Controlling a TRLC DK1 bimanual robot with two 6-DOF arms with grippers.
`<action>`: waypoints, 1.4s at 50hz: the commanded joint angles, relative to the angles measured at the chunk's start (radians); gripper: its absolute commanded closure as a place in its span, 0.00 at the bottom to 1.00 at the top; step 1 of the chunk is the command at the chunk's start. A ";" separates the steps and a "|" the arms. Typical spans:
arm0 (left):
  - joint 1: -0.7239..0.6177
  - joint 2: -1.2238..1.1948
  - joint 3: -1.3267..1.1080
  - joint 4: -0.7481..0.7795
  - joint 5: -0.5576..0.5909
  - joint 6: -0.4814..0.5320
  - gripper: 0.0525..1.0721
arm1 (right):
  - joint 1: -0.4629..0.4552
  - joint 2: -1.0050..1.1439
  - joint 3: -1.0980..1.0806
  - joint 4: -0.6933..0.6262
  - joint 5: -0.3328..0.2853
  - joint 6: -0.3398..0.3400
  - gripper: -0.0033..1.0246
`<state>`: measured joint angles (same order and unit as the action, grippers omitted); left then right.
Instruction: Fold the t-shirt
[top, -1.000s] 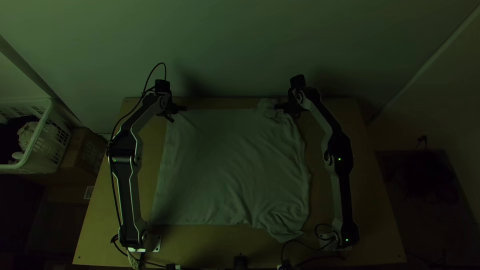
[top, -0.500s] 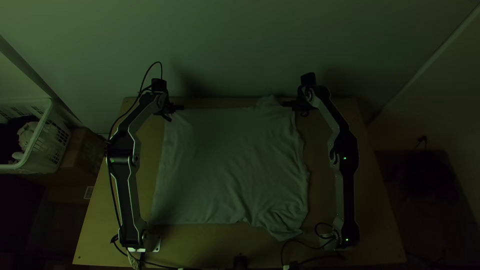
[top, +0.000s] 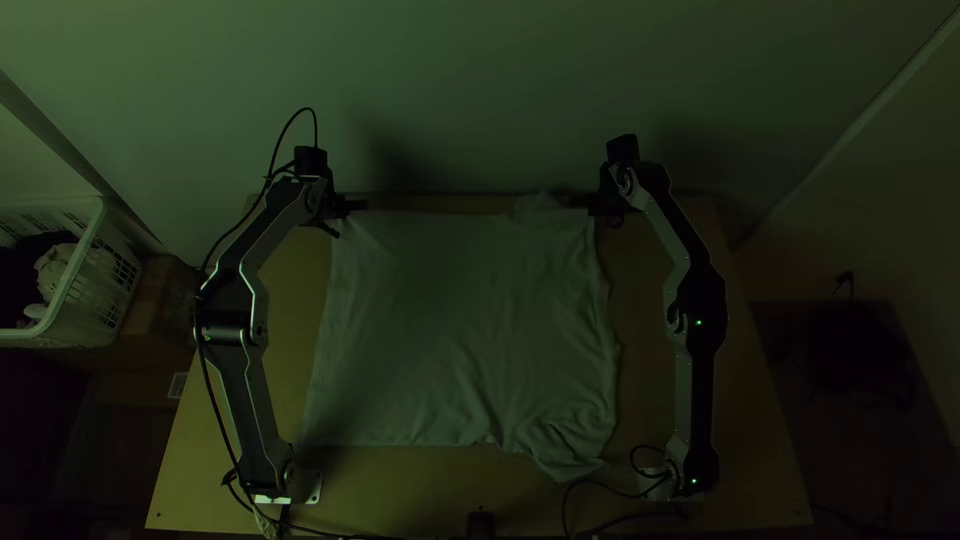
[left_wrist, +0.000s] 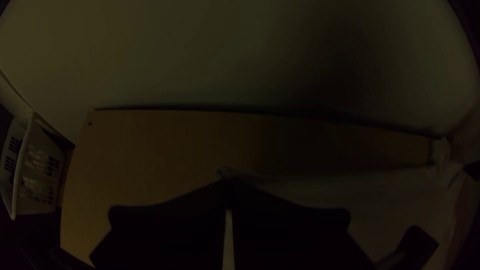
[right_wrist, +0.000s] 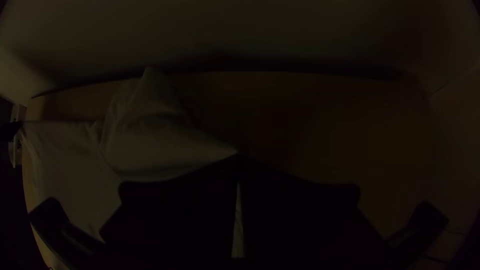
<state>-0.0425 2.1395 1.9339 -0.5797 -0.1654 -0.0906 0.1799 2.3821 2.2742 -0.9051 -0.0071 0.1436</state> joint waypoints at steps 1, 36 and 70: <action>0.027 -0.049 -0.058 -0.005 0.004 -0.015 0.98 | 0.003 -0.052 -0.044 -0.025 0.018 -0.027 0.97; 0.062 -0.227 -0.363 0.098 0.037 -0.012 0.98 | 0.018 -0.262 -0.364 -0.008 0.019 -0.059 0.97; 0.047 -0.464 -0.708 0.185 0.037 0.014 0.98 | 0.076 -0.620 -0.901 0.126 0.027 -0.044 0.97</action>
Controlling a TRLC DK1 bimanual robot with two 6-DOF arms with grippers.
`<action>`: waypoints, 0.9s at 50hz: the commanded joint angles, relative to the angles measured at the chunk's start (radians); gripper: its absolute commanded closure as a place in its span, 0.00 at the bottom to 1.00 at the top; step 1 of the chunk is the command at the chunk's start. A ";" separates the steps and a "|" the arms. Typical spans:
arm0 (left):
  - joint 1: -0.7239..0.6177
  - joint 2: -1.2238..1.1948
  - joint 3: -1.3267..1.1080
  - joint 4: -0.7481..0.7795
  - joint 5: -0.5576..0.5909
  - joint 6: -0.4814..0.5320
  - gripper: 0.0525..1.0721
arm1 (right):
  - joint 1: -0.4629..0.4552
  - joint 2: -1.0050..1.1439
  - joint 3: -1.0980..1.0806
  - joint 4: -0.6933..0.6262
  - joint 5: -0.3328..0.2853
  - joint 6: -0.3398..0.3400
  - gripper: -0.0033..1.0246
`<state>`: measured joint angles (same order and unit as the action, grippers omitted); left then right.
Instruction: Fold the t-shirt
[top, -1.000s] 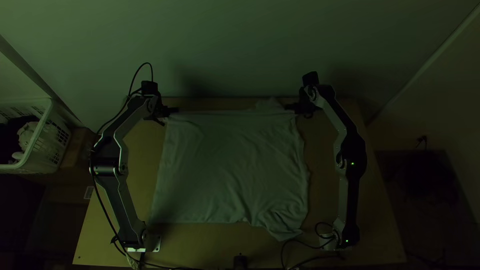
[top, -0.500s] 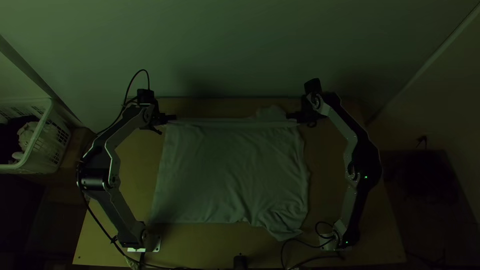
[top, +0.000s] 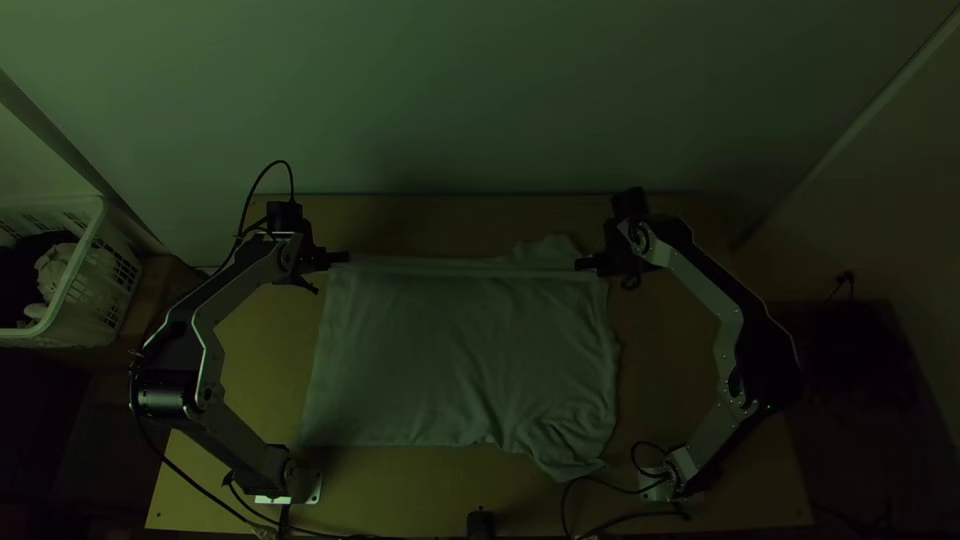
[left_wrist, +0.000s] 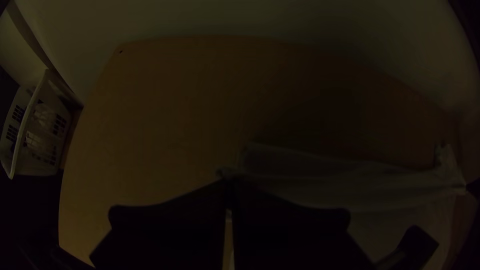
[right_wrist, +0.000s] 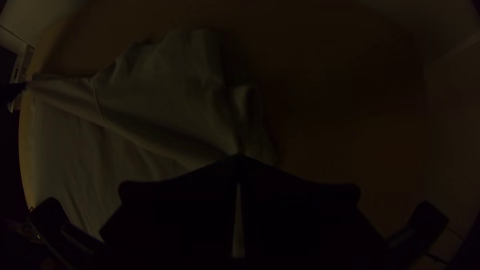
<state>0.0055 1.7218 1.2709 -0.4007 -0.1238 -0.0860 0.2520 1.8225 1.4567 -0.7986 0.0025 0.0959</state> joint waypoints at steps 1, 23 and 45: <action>-0.001 -0.053 -0.051 0.007 -0.005 0.009 0.98 | 0.006 -0.068 -0.094 0.022 0.017 0.008 0.97; -0.039 -0.211 -0.246 0.049 -0.005 -0.020 0.98 | -0.002 -0.216 -0.318 0.108 0.017 0.028 0.96; 0.013 -0.329 -0.242 -0.043 0.076 -0.012 0.05 | 0.016 -0.428 -0.381 -0.036 0.019 0.111 0.05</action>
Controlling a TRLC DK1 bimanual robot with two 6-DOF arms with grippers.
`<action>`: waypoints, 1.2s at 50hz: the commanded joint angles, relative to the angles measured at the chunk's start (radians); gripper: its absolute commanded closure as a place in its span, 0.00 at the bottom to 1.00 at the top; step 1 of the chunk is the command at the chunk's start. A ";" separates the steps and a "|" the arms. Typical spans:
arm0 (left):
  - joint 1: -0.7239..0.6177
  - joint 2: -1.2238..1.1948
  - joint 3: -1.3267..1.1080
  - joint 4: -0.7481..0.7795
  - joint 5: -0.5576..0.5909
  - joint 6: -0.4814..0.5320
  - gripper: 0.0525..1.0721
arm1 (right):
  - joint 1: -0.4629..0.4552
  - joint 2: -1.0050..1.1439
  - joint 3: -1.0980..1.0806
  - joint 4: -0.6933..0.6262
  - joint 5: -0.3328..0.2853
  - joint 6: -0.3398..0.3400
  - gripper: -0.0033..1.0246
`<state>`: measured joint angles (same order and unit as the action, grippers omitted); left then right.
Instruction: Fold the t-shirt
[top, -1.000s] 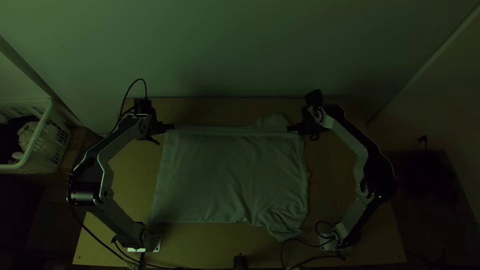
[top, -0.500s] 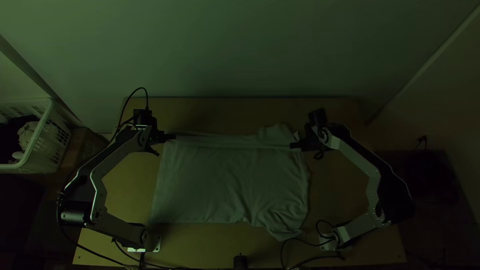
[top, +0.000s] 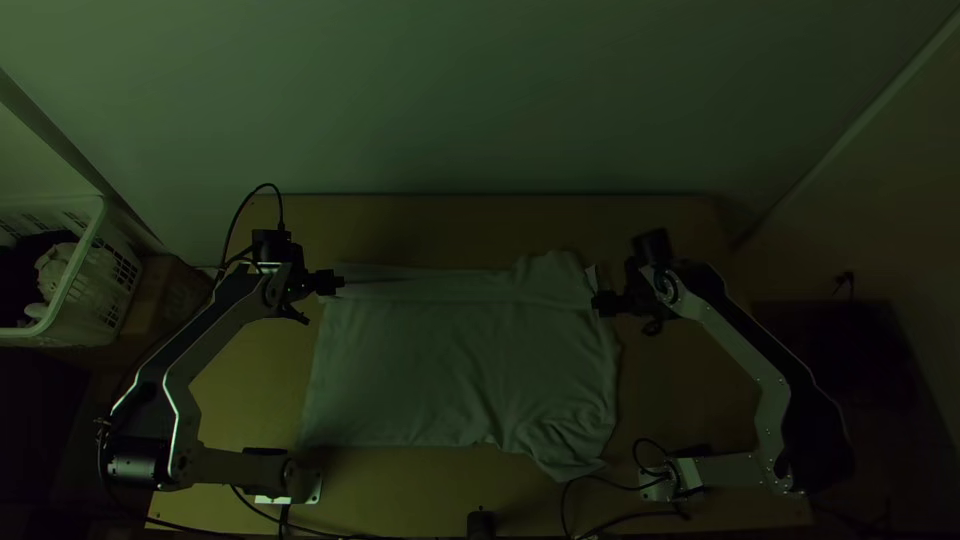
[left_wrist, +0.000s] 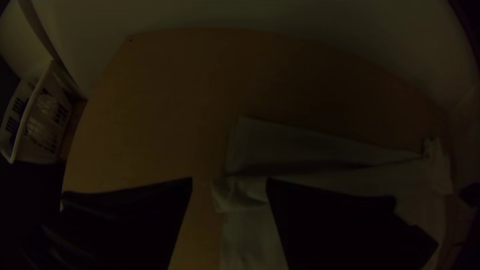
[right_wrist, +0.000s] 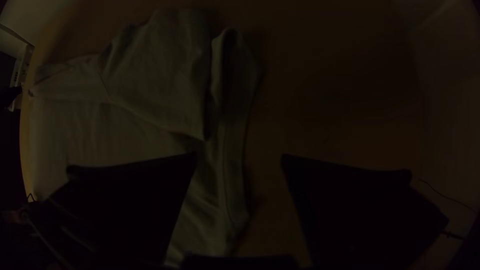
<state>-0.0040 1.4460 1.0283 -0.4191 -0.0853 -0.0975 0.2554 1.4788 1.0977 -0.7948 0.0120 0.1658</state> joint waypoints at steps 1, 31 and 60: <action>0.027 -0.064 -0.001 -0.026 0.048 0.004 0.05 | 0.015 -0.101 -0.022 -0.050 0.009 0.051 0.05; 0.039 -0.345 -0.057 -0.428 0.171 0.117 0.05 | 0.163 -0.417 -0.182 -0.348 0.011 0.291 0.05; 0.042 -0.523 -0.114 -0.827 0.151 0.182 0.05 | 0.453 -0.445 -0.392 -0.423 -0.075 0.442 0.11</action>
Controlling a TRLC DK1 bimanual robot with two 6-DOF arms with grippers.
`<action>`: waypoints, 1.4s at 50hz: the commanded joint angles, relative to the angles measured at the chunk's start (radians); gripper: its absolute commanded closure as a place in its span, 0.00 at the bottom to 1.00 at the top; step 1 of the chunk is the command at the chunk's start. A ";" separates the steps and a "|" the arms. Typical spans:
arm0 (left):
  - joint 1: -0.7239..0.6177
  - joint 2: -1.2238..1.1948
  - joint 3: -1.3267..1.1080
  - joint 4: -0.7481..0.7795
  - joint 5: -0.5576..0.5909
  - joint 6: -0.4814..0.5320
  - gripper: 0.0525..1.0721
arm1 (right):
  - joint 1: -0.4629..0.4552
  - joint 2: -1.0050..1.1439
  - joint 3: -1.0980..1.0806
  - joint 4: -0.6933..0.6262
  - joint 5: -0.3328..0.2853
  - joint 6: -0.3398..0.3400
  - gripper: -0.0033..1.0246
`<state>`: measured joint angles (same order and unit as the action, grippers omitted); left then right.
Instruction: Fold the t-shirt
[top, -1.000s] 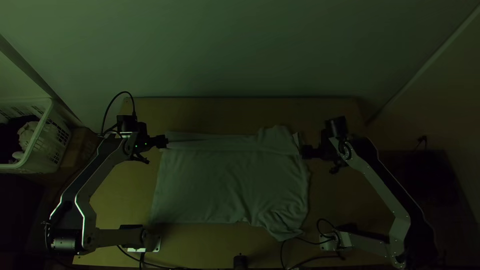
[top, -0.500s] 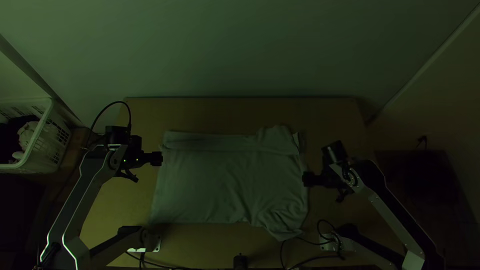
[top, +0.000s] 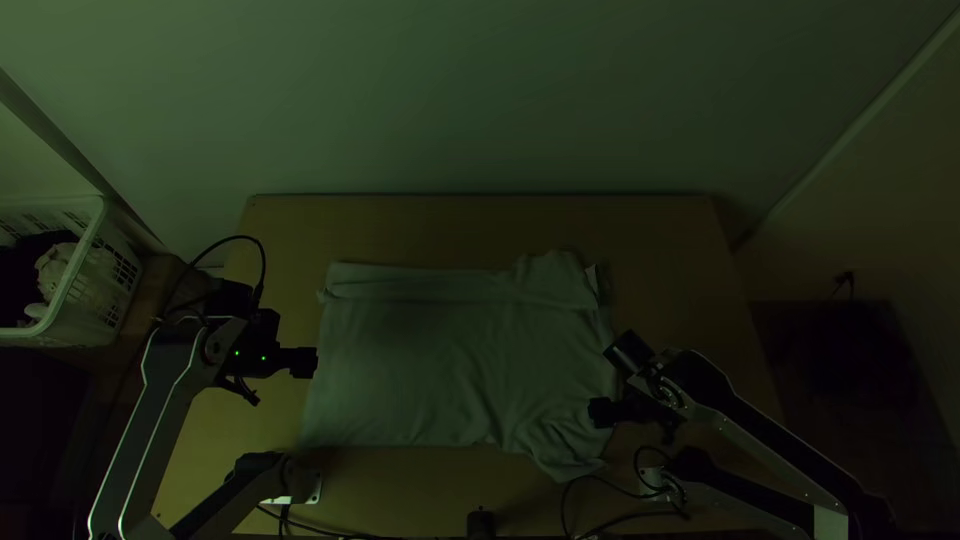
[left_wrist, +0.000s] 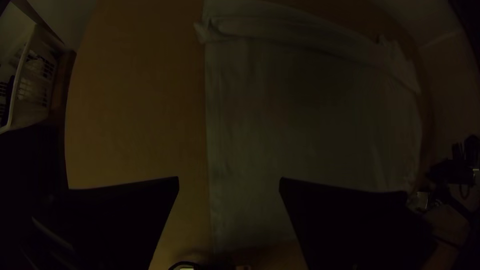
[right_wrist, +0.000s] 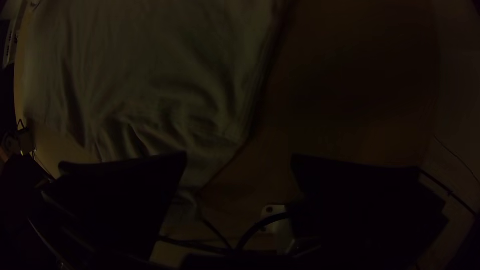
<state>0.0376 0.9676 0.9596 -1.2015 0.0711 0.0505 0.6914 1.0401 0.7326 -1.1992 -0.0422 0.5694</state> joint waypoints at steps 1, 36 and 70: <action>0.001 -0.053 -0.053 -0.049 -0.008 0.037 0.05 | 0.017 -0.006 -0.032 -0.019 -0.030 0.041 0.12; 0.010 -0.147 -0.111 -0.101 -0.027 0.065 0.05 | 0.094 0.161 -0.076 0.016 -0.231 0.038 0.24; 0.012 -0.152 -0.142 -0.115 -0.037 0.129 0.05 | 0.128 0.304 -0.059 0.133 -0.234 0.023 0.70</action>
<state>0.0414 0.8299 0.8379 -1.2968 0.0406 0.1505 0.8089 1.3224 0.6720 -1.0618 -0.2745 0.5907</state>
